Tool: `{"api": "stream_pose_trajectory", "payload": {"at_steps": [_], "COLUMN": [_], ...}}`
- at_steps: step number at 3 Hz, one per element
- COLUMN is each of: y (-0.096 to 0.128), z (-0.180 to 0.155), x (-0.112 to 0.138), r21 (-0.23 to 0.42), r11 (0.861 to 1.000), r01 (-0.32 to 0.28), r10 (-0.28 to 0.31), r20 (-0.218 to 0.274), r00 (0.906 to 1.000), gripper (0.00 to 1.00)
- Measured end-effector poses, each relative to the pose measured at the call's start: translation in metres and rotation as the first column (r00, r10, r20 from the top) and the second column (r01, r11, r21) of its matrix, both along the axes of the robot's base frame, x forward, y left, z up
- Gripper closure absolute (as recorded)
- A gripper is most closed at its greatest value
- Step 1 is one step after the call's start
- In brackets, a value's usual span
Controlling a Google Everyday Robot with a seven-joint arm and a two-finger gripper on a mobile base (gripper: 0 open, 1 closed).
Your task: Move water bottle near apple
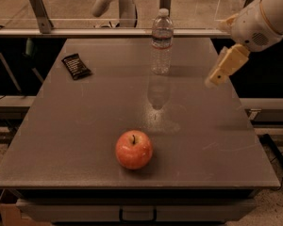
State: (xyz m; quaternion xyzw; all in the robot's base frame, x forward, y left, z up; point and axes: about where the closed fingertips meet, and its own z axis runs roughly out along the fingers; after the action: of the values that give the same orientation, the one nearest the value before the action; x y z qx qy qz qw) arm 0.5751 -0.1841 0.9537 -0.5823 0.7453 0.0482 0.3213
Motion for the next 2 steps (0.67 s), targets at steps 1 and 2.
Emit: {"api": "stream_pose_trajectory", "payload": {"at_steps": [1, 2], "y": [0.023, 0.043], "z": [-0.010, -0.020], "x": [0.071, 0.105], "r21": [0.216, 0.350], "r11": [0.976, 0.935], "r01": [-0.038, -0.065], "r10": [0.023, 0.040], "r20": [0.073, 0.078], "r00": [0.9971, 0.9962], "gripper": [0.00, 0.00]}}
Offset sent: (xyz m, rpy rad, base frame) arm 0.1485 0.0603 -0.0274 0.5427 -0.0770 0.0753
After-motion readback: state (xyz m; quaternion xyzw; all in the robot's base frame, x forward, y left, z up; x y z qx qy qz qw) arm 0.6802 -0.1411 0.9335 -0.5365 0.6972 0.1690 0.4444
